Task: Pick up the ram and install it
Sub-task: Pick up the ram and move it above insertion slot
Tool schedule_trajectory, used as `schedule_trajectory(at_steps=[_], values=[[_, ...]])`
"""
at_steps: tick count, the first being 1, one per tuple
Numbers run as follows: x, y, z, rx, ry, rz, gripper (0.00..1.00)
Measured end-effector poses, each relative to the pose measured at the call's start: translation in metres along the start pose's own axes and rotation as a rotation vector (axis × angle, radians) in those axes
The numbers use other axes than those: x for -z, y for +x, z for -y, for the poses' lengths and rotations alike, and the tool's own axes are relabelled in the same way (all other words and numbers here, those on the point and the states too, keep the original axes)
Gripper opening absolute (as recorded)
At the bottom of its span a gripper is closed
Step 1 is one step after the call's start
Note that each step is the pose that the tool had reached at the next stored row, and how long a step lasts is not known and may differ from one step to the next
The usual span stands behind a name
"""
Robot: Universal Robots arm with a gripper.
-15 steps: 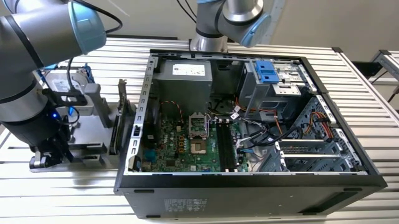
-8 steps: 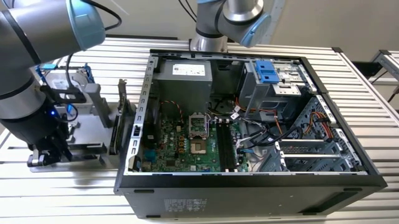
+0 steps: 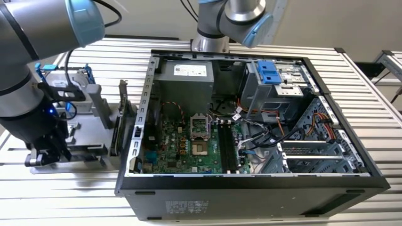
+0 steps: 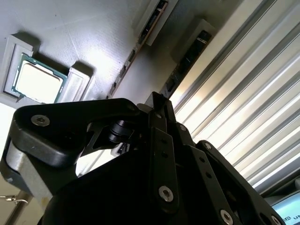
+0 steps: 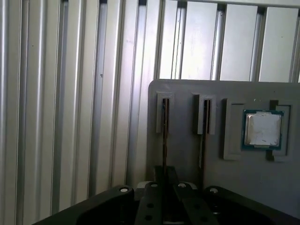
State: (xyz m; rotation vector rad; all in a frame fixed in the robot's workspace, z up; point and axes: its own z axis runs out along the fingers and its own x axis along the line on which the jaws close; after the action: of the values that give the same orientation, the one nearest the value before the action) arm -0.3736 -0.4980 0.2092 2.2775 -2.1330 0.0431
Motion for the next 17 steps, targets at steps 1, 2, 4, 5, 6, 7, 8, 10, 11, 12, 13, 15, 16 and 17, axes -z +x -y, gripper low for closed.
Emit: schedule_trajectory(at_steps=[1,2,4,5,6,7,8,10,11,12,13,15,16,17], values=[[0.0007,0.0000,0.0000,0.000,0.0000,0.0001,0.00],[0.0014,0.0000,0.0000,0.000,0.0000,0.0000,0.00],[0.0028,0.0001,0.0000,0.000,0.0000,0.0000,0.00],[0.0034,0.0001,0.0000,0.000,0.0001,0.0000,0.00],[0.0039,0.0001,0.0000,0.000,0.0001,0.0001,0.00],[0.0044,0.0001,0.0000,0.000,0.0001,0.0001,0.00],[0.0049,0.0002,0.0000,0.000,0.0001,0.0001,0.00],[0.0057,0.0002,0.0000,0.000,0.0001,0.0001,0.00],[0.0060,0.0002,0.0000,0.000,0.0001,0.0001,0.00],[0.0062,0.0002,0.0000,0.000,0.0000,0.0000,0.00],[0.0063,0.0002,0.0000,0.000,0.0001,0.0001,0.00],[0.0066,0.0002,0.0000,0.000,0.0001,0.0001,0.00],[0.0068,0.0002,0.0000,0.000,0.0000,0.0000,0.00],[0.0071,0.0002,0.0000,0.000,-0.0001,0.0000,0.00]])
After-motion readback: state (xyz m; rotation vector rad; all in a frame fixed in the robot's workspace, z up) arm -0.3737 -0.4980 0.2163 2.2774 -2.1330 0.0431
